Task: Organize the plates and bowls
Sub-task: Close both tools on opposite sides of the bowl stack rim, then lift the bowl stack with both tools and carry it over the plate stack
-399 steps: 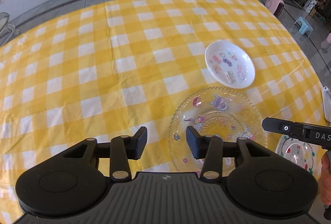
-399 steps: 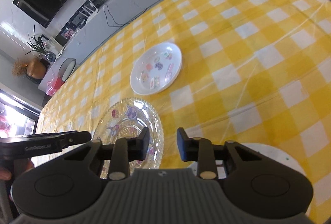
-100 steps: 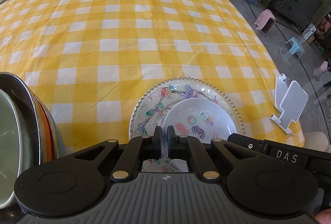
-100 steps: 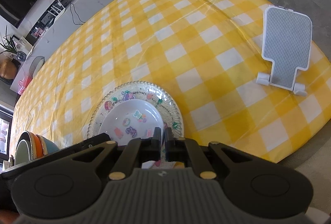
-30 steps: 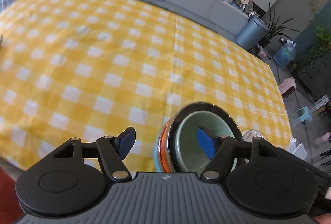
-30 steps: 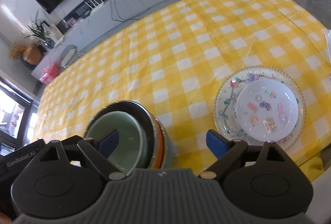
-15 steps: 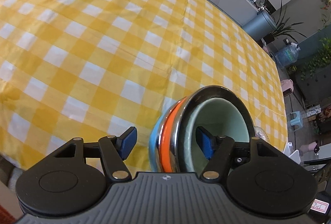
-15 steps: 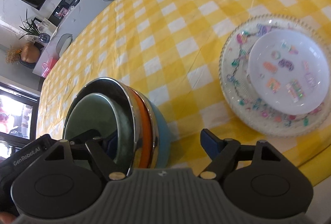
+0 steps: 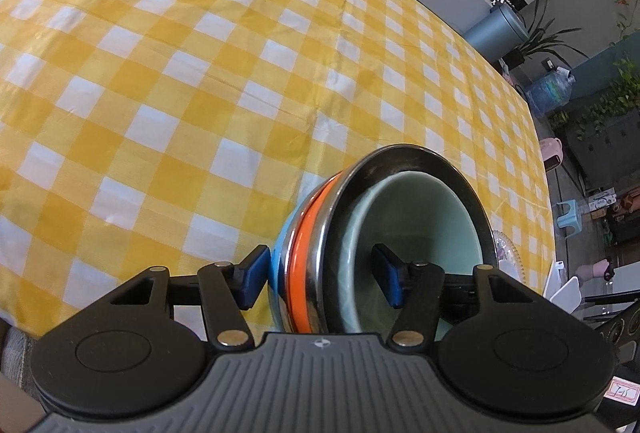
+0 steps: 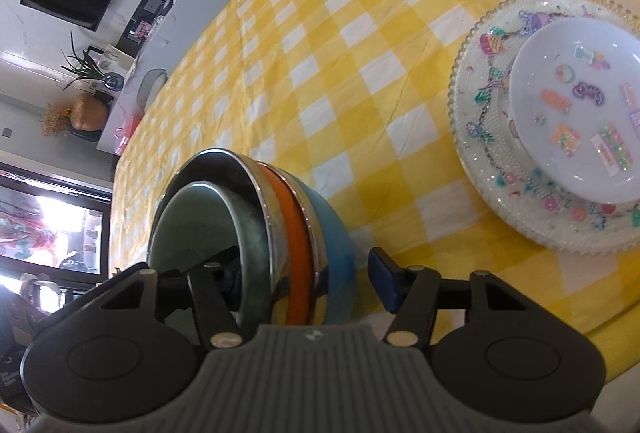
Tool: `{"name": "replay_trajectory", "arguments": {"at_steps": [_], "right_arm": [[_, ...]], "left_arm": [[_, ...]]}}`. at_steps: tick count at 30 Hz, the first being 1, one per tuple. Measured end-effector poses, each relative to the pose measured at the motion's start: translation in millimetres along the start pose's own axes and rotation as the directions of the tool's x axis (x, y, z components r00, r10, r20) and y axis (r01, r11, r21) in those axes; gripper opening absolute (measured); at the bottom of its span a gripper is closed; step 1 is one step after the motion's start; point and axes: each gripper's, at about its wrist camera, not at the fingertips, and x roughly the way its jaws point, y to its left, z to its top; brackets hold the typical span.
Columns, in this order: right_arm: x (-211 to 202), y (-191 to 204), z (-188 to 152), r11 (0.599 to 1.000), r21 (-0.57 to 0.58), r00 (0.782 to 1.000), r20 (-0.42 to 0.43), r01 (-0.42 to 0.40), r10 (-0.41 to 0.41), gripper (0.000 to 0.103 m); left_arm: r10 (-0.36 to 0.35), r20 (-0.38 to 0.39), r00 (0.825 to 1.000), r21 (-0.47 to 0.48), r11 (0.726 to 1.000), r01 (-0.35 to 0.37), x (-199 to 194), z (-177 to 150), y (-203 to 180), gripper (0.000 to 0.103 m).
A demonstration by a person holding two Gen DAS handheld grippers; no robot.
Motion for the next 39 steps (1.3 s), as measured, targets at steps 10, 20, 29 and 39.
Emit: {"name": "replay_trajectory", "arguments": {"at_steps": [10, 20, 29, 39], "right_arm": [[1, 8, -2, 0.999, -0.043, 1.000, 0.015, 0.021, -0.021, 0.050], [1, 5, -3, 1.000, -0.024, 1.000, 0.010, 0.016, -0.016, 0.045], [-11, 7, -3, 1.000, -0.017, 0.999, 0.031, -0.016, 0.016, 0.043], [-57, -1, 2, 1.000, -0.023, 0.996, 0.091, -0.020, 0.022, 0.043]], "left_arm": [[-0.019, 0.002, 1.000, -0.001, 1.000, 0.019, -1, 0, 2, 0.064], [-0.017, 0.014, 1.000, 0.005, 1.000, 0.017, -5, 0, 3, 0.064], [-0.035, 0.053, 0.998, 0.025, 0.999, 0.034, -21, -3, -9, 0.064], [-0.089, 0.075, 0.993, 0.074, 0.994, 0.083, -35, -12, -47, 0.064]]}}
